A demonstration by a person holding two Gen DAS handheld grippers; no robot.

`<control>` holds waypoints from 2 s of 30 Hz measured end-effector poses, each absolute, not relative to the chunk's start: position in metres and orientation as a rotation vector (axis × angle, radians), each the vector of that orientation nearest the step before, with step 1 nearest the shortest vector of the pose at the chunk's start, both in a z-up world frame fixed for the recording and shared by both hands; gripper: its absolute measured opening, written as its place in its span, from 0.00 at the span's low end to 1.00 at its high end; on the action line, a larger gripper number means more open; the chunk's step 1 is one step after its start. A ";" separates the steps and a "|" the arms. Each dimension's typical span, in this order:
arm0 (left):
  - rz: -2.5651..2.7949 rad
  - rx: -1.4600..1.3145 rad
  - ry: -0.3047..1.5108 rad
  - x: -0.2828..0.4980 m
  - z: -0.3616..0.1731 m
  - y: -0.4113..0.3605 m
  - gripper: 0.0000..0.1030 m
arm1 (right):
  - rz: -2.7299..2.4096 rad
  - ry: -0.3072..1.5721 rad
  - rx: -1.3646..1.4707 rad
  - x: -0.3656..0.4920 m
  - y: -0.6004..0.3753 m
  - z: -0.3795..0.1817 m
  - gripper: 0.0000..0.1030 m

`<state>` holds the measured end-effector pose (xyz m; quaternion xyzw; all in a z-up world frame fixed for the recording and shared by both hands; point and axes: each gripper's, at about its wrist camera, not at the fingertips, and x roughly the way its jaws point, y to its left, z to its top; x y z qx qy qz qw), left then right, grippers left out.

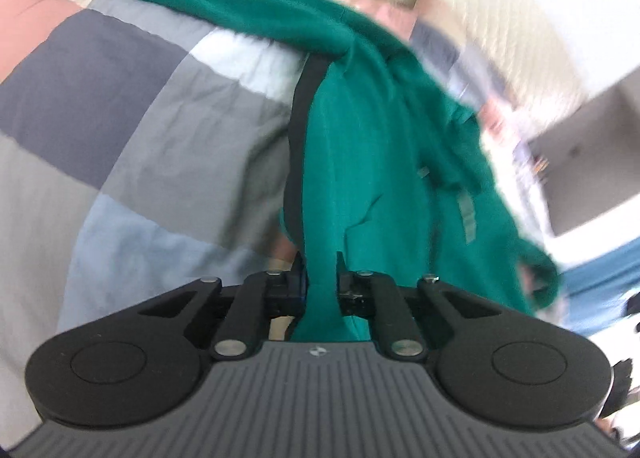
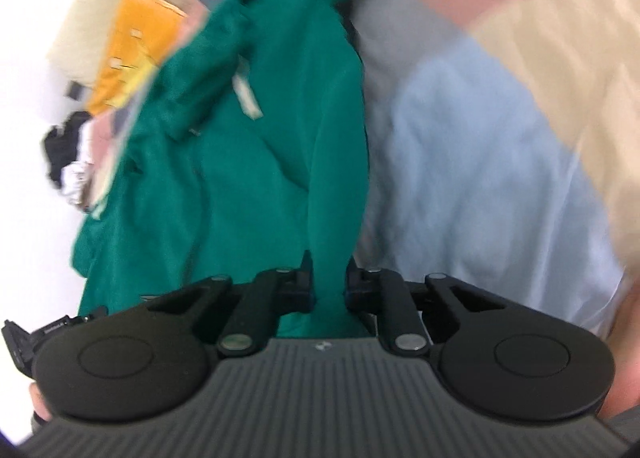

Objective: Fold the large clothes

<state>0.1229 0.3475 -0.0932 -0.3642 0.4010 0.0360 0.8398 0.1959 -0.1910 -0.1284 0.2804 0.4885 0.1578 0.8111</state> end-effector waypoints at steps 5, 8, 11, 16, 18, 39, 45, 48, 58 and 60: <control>0.065 -0.875 0.812 0.091 -0.070 0.331 0.10 | 0.365 0.955 0.573 0.188 -0.212 -0.079 0.13; 0.047 -0.904 0.814 0.072 -0.063 0.314 0.10 | 0.359 0.905 0.560 0.185 -0.234 -0.055 0.12; 0.037 -0.922 0.831 0.049 -0.062 0.300 0.10 | 0.349 0.884 0.533 0.177 -0.251 -0.041 0.12; 0.058 -0.872 0.926 0.040 -0.076 0.280 0.10 | 0.292 0.969 0.459 0.171 -0.250 -0.067 0.13; 0.085 -0.845 0.960 0.043 -0.081 0.278 0.11 | 0.271 1.024 0.460 0.171 -0.247 -0.086 0.13; 0.156 -0.657 0.886 0.016 -0.045 0.275 0.43 | 0.275 0.992 0.405 0.149 -0.237 -0.077 0.67; 0.148 -0.585 0.800 0.020 -0.011 0.258 0.43 | 0.309 0.901 0.345 0.141 -0.224 -0.055 0.66; 0.131 -0.550 0.772 0.035 0.002 0.241 0.43 | 0.336 0.858 0.340 0.144 -0.209 -0.045 0.66; 0.059 -0.429 0.733 0.090 0.016 0.176 0.43 | 0.446 0.789 0.298 0.160 -0.147 -0.029 0.66; 0.050 -0.422 0.717 0.098 0.016 0.168 0.43 | 0.456 0.778 0.283 0.164 -0.140 -0.030 0.66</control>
